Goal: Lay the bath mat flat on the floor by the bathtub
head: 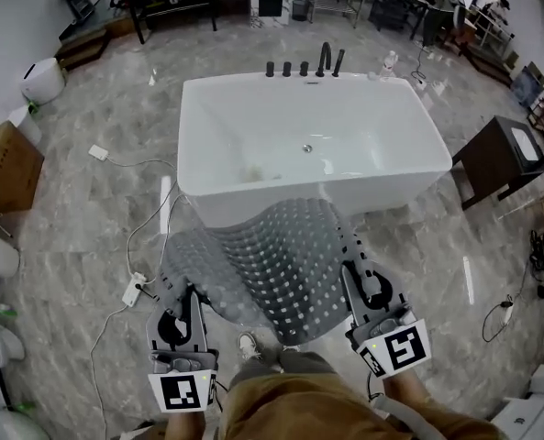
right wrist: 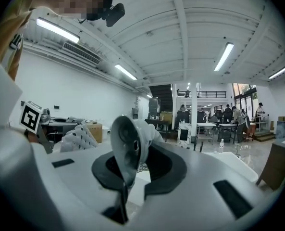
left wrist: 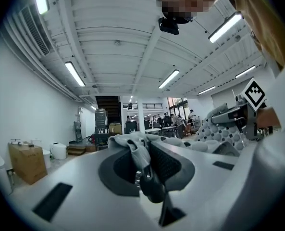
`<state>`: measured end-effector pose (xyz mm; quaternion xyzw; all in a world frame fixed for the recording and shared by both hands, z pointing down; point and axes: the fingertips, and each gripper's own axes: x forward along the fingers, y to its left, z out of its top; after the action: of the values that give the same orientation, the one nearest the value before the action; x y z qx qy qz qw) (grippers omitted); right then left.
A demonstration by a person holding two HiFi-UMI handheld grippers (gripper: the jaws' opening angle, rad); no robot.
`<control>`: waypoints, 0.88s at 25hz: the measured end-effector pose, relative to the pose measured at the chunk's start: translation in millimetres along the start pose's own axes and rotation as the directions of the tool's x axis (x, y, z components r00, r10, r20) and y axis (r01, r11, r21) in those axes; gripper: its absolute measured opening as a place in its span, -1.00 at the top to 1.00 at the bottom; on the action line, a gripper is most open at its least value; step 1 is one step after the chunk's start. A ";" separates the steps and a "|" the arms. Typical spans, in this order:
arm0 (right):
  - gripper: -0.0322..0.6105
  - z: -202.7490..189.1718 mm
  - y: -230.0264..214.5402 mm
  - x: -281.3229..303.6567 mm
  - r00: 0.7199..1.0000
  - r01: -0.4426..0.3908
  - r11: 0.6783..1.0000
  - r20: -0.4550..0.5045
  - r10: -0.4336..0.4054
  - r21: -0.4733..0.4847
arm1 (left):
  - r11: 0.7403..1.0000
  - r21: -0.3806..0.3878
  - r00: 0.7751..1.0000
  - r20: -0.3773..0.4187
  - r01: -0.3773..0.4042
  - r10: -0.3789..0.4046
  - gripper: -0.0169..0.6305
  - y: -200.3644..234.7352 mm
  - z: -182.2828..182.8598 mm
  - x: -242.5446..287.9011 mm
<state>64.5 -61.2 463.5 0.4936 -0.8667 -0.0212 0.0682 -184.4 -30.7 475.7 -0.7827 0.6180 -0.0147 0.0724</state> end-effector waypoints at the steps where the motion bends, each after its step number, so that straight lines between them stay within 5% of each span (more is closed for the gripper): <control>1: 0.74 -6.1 -3.9 5.7 1.000 -0.013 1.000 -0.009 0.013 0.004 | 1.000 0.004 1.000 -0.018 -0.008 0.008 0.76 -2.0 -6.3 2.4; 6: 0.74 -46.4 -22.2 34.6 0.999 -0.038 0.999 -0.032 0.037 -0.038 | 1.000 0.014 0.992 -0.124 0.003 -0.001 0.76 -14.0 -61.0 19.4; 22: 0.74 -255.4 -26.0 138.9 0.996 -0.002 0.993 -0.089 -0.008 -0.116 | 0.997 0.067 0.986 -0.164 0.040 -0.028 0.76 -6.2 -278.0 88.8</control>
<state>52.3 -186.0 727.2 0.4907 -0.8593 -0.0493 0.1353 -188.8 -141.8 745.5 -0.7862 0.6075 -0.1016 0.0491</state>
